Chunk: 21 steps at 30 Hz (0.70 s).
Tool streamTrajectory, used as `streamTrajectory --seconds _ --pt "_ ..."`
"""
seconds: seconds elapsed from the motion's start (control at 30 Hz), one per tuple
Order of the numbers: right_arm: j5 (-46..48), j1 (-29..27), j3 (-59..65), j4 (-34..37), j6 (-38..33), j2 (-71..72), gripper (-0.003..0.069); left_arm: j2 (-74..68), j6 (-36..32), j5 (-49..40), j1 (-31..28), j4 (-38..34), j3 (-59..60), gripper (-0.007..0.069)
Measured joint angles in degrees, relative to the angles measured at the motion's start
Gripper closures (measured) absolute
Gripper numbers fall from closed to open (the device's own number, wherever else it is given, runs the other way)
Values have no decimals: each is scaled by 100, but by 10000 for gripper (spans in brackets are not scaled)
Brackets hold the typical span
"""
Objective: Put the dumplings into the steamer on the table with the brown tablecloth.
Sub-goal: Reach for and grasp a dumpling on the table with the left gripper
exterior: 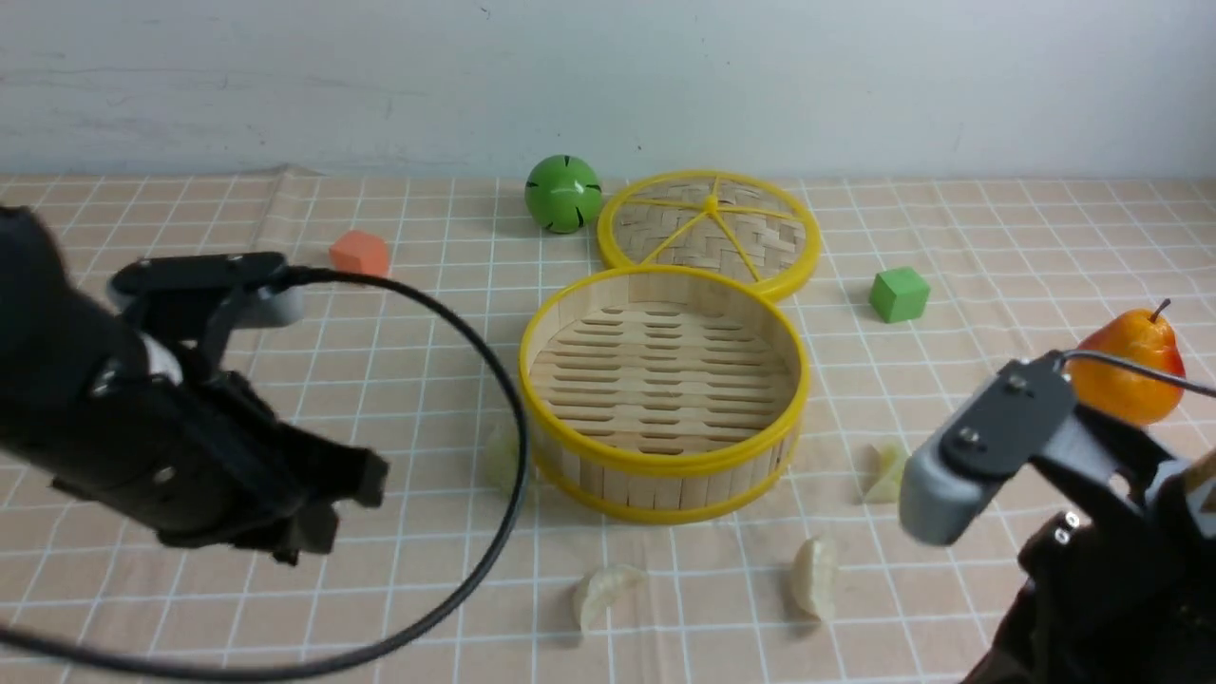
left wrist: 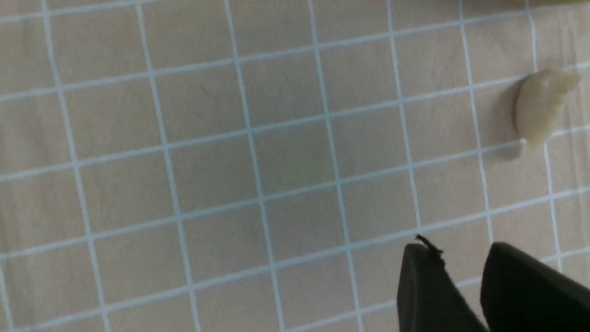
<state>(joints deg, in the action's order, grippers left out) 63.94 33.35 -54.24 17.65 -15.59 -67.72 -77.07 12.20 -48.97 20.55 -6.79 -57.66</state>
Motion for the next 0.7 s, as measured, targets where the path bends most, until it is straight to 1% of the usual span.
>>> streamTrajectory --seconds 0.1,0.17,0.2,0.23,0.27,0.33,0.5,0.7 --pt "66 240 -12 -309 281 13 661 -599 12 417 6 -224 -288 302" --pt "162 283 -29 -374 325 57 659 -997 12 671 18 -341 -457 232" --pt "171 288 -28 -382 325 65 659 -997 12 695 18 -341 -475 232" --pt "244 288 -30 -415 346 126 659 -1346 12 902 18 -389 -613 187" --pt "294 288 -30 -431 382 187 658 -1574 12 993 18 -403 -712 169" --pt "339 288 -35 -450 448 303 657 -1902 12 1150 18 -409 -856 154" --pt "456 288 -35 -481 631 679 655 -2627 28 1539 18 -409 -1179 148" --pt "602 288 -35 -724 1006 1030 648 -3085 98 2029 18 -409 -1367 148"
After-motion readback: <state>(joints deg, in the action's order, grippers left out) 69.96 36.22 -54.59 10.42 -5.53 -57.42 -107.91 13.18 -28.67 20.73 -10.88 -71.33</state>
